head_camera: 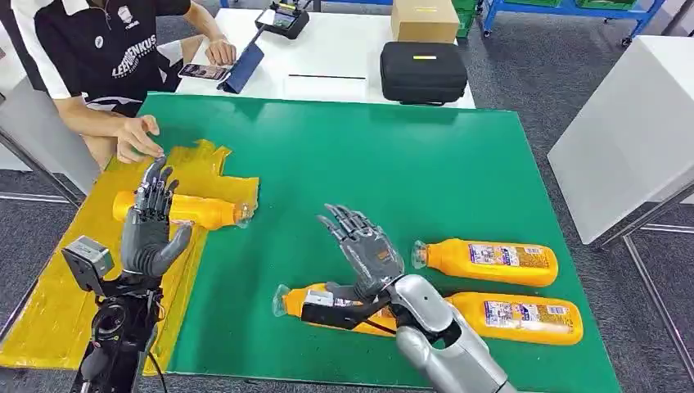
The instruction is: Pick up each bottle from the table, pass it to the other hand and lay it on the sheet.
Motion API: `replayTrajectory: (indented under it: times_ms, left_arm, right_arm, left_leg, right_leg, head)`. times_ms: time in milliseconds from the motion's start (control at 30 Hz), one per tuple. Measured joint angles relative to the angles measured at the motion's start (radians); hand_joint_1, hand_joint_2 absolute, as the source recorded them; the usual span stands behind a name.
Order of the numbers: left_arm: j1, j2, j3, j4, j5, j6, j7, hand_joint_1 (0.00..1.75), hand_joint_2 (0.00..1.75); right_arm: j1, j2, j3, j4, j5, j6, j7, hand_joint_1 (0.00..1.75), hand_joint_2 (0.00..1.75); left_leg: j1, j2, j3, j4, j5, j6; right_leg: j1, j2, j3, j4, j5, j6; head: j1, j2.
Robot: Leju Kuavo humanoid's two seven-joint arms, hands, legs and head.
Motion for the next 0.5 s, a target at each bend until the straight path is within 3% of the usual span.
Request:
replayTrajectory:
  times_ms: [500]
  left_arm:
    - [0.009,-0.026,0.003,-0.03,0.001,-0.041,0.0,0.0,1.75]
  right_arm:
    - [-0.078,-0.007,0.102,0.184,0.04,0.019,-0.003,0.0,1.75]
  left_leg:
    - [0.0,0.001,0.002,0.0,0.0,0.0]
  right_leg:
    - [0.0,0.0,0.001,0.0,0.0,0.0]
  head:
    - [0.0,0.0]
